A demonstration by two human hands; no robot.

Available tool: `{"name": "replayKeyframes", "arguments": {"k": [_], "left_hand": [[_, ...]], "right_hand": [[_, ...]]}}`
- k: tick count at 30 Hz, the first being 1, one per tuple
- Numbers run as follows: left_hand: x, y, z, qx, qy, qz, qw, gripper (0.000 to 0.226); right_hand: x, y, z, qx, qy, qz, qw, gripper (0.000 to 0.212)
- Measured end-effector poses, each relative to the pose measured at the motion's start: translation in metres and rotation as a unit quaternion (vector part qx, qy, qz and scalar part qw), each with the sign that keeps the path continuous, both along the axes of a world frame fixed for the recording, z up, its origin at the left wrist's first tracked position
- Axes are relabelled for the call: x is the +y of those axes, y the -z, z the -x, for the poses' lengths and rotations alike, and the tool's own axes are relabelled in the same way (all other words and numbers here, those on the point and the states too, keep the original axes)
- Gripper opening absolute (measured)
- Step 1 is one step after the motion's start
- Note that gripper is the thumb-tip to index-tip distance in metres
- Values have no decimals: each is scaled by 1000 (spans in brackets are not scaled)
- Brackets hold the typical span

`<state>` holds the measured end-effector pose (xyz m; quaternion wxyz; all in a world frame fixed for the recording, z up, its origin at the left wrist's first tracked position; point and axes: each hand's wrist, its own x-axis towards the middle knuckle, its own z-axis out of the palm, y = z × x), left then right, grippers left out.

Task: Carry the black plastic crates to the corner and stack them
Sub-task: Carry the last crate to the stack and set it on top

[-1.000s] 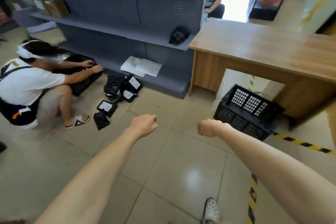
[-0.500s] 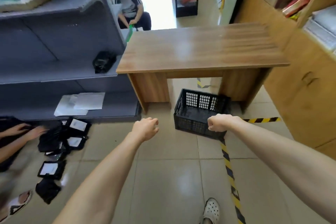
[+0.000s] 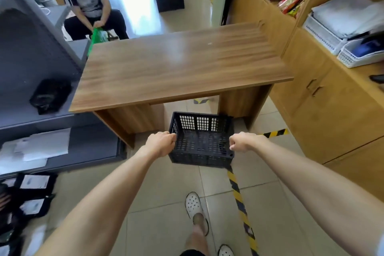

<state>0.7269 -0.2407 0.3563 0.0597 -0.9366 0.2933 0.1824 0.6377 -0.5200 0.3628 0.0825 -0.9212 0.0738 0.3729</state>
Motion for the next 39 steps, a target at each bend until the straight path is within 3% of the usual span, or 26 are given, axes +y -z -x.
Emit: {"name": "replayKeyframes", "arguments": {"k": [3, 12, 16, 21, 29, 35, 39], "left_hand": [[-19, -5, -60, 6, 16, -22, 1000, 29], [-56, -51, -234, -16, -17, 25, 999, 31], [-71, -43, -257, -6, -41, 32, 999, 35], [-69, -22, -271, 22, -108, 0, 994, 36], [-86, -19, -240, 73, -284, -40, 955, 31], [-123, -12, -178, 65, -369, -16, 927, 27], [-126, -4, -139, 55, -423, -10, 904, 28]], "right_hand": [[-20, -5, -52, -7, 13, 3, 1000, 23], [-73, -56, -219, -90, 20, 0, 996, 32], [-76, -35, -257, -38, -9, 3, 999, 31], [-89, -8, -310, 21, -89, -13, 996, 29], [-103, 10, -394, 12, -251, -51, 967, 22], [-90, 22, -383, 68, -354, -90, 928, 21], [-61, 34, -353, 43, -392, -119, 911, 27]]}}
